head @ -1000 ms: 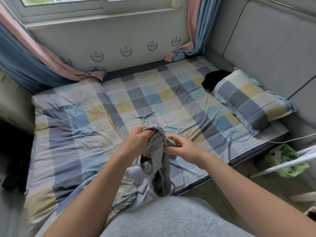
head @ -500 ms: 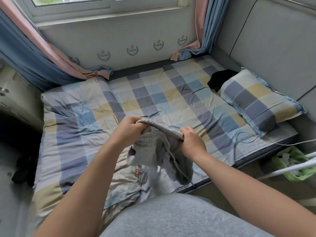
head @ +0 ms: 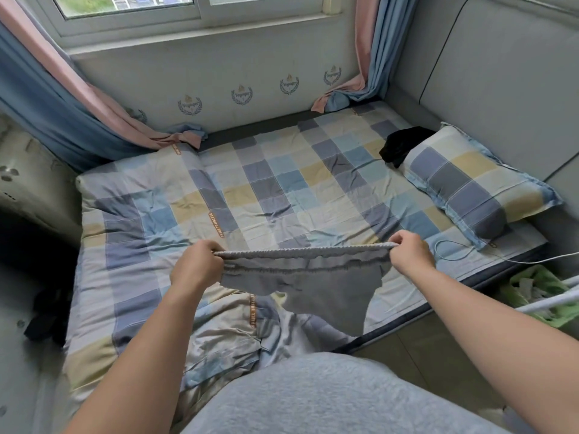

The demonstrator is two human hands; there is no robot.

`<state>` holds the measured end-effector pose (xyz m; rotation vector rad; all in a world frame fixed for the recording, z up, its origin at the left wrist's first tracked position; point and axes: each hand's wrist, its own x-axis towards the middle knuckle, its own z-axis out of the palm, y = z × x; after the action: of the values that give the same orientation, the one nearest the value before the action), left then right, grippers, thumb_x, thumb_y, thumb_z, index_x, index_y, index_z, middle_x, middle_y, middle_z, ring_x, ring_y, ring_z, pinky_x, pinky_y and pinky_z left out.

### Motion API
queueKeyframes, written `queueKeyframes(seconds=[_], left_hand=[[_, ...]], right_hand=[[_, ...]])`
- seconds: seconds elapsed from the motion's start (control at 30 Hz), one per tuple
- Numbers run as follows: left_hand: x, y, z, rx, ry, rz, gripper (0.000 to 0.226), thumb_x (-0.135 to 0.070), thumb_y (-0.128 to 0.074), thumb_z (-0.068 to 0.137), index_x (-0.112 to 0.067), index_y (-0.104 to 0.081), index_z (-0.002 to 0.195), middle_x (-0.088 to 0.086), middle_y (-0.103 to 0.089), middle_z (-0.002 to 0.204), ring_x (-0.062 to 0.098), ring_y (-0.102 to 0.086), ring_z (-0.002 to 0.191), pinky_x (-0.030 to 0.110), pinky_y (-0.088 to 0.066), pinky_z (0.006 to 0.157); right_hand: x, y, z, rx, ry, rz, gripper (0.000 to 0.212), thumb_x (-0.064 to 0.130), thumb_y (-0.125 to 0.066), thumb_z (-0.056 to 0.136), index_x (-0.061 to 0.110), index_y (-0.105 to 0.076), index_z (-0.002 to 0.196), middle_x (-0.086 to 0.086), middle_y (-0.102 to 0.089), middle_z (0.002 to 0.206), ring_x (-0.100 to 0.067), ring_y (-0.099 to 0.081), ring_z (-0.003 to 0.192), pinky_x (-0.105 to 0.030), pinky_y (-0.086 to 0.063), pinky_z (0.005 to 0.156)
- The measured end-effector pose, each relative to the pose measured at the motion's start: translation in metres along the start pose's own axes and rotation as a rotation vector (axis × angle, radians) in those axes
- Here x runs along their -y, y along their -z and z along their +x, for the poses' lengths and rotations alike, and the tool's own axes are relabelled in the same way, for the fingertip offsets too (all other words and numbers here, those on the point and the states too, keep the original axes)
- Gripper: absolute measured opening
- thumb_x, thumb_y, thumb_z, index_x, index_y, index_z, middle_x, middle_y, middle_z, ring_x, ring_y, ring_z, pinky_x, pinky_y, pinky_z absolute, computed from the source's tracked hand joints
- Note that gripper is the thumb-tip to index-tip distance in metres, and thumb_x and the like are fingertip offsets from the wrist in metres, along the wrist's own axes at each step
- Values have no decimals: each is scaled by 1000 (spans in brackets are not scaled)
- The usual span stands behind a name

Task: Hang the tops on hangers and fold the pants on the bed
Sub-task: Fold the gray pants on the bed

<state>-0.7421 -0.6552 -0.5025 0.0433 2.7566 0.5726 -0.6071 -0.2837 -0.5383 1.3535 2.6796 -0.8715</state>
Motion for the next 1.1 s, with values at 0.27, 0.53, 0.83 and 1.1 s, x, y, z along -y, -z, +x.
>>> queueKeyframes(seconds=[0.27, 0.53, 0.83, 1.1], left_hand=[[22, 0, 17, -22, 115, -178, 32, 2, -43, 77, -15, -69, 81, 8, -61, 71, 30, -56, 72, 30, -41, 60], [34, 13, 6, 295, 473, -1123, 14, -14, -40, 90, -20, -38, 77, 0, -31, 55, 12, -23, 39, 17, -21, 38], [46, 19, -9, 479, 40, -1166, 36, 18, -55, 78, 2, -64, 108, 11, -62, 89, 13, -63, 72, 19, -52, 58], [45, -2, 5, -1, -151, -730, 13, 1, -67, 91, -11, -72, 89, 9, -69, 83, 24, -62, 86, 36, -54, 78]], right_hand=[[20, 12, 3, 575, -498, 935, 22, 16, -47, 105, 16, -61, 87, -5, -57, 77, -14, -55, 65, -23, -52, 46], [24, 43, 17, 934, -263, 1102, 27, 7, -65, 81, 9, -68, 108, -8, -70, 84, -15, -66, 72, -29, -60, 75], [35, 34, 13, 534, 43, 859, 22, -8, -61, 92, -3, -63, 112, -18, -68, 91, -17, -72, 67, -28, -62, 66], [41, 42, 14, 115, 397, 258, 16, 17, -66, 96, 21, -61, 82, -3, -60, 80, -15, -55, 67, -30, -43, 63]])
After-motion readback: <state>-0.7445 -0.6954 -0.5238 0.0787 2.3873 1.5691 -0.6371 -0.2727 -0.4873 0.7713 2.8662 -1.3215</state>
